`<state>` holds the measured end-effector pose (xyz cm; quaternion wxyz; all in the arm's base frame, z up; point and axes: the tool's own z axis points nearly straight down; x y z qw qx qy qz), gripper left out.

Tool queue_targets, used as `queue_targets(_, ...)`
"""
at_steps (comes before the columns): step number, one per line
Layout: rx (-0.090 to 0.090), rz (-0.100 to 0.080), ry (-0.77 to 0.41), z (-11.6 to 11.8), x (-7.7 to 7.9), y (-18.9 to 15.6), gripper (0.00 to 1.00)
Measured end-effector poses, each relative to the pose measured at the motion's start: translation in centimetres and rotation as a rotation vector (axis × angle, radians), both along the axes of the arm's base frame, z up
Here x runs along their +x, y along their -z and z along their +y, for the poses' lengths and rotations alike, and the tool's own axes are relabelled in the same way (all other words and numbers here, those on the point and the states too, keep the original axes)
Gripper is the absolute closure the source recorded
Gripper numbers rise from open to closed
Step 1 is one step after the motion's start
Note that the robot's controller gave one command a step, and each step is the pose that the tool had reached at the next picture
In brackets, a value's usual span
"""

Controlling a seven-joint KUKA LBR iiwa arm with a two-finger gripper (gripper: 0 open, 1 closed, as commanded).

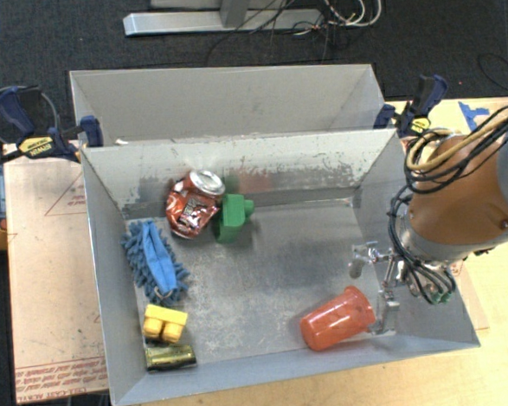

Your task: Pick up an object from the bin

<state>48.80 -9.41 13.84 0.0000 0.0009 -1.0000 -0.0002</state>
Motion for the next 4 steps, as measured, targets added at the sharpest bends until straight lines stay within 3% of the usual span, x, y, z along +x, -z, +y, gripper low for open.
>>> queue_targets(2, -0.001, -0.001, -0.015, 0.0, 0.2, 0.2, 0.0)
queue_targets(3, 0.001, -0.002, 0.055, 1.6, 0.7, -0.2, 0.0)
queue_targets(4, 0.001, -0.001, -0.318, -0.6, 3.0, 7.1, 0.0)
